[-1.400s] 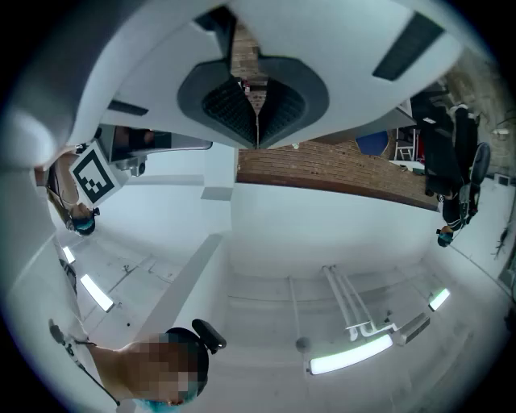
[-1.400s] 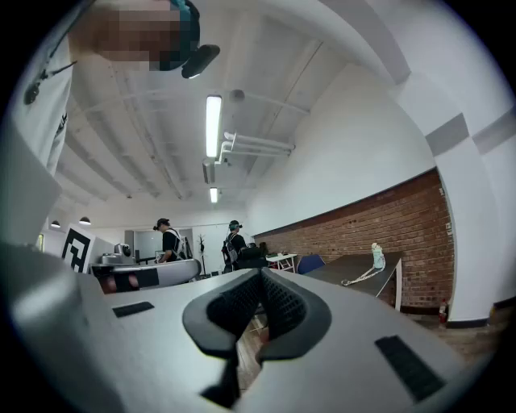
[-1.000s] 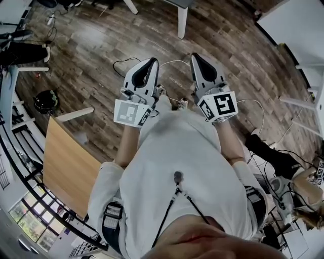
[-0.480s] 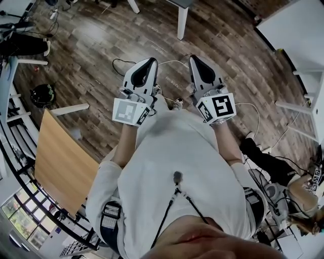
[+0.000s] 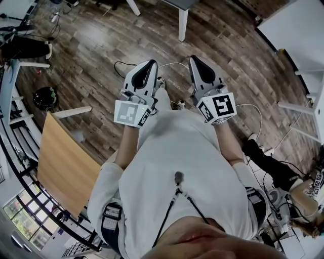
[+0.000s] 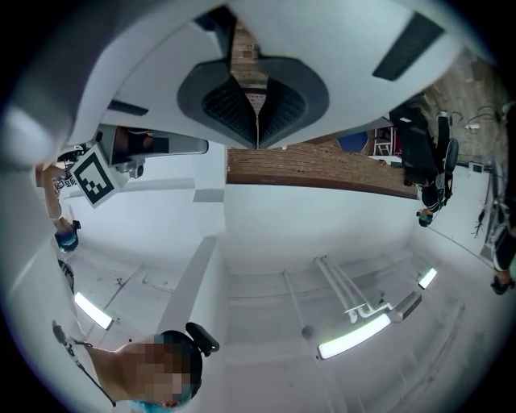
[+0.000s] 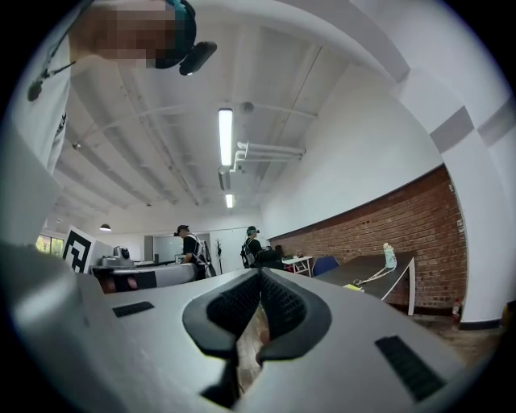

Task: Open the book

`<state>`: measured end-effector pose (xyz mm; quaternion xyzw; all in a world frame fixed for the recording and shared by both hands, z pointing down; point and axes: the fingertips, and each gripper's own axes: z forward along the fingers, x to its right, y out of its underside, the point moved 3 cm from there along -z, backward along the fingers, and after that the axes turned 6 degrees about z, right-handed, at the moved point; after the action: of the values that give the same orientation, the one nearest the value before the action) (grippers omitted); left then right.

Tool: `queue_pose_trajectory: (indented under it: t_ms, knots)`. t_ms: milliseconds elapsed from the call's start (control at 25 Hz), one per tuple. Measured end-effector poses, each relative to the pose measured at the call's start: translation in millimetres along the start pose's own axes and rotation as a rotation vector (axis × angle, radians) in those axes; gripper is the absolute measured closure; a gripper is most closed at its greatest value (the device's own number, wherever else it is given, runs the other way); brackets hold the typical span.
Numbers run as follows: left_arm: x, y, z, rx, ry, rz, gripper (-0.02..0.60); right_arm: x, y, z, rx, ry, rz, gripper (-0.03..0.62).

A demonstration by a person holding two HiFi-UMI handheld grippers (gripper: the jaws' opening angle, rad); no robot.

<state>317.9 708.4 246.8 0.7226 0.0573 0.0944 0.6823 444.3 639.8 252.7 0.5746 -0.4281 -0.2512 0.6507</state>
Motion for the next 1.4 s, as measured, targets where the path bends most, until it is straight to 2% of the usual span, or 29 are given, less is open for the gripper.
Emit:
queue_pose_trajectory:
  t_ms: [240, 520, 1080, 1400]
  knots:
    - [-36, 9, 8, 0.011, -0.014, -0.027, 0.554, -2, 4, 34, -0.010, -0.005, -0.013, 0.557]
    - [-75, 22, 48, 0.011, 0.005, -0.018, 0.554, 26, 5, 82, -0.003, 0.029, -0.009, 0.557]
    - [-195, 33, 131, 0.014, 0.050, -0.046, 0.554, 61, -8, 214, -0.009, 0.095, -0.026, 0.557]
    - [-260, 42, 157, 0.028, 0.106, -0.054, 0.554, 58, -3, 281, -0.021, 0.144, -0.058, 0.557]
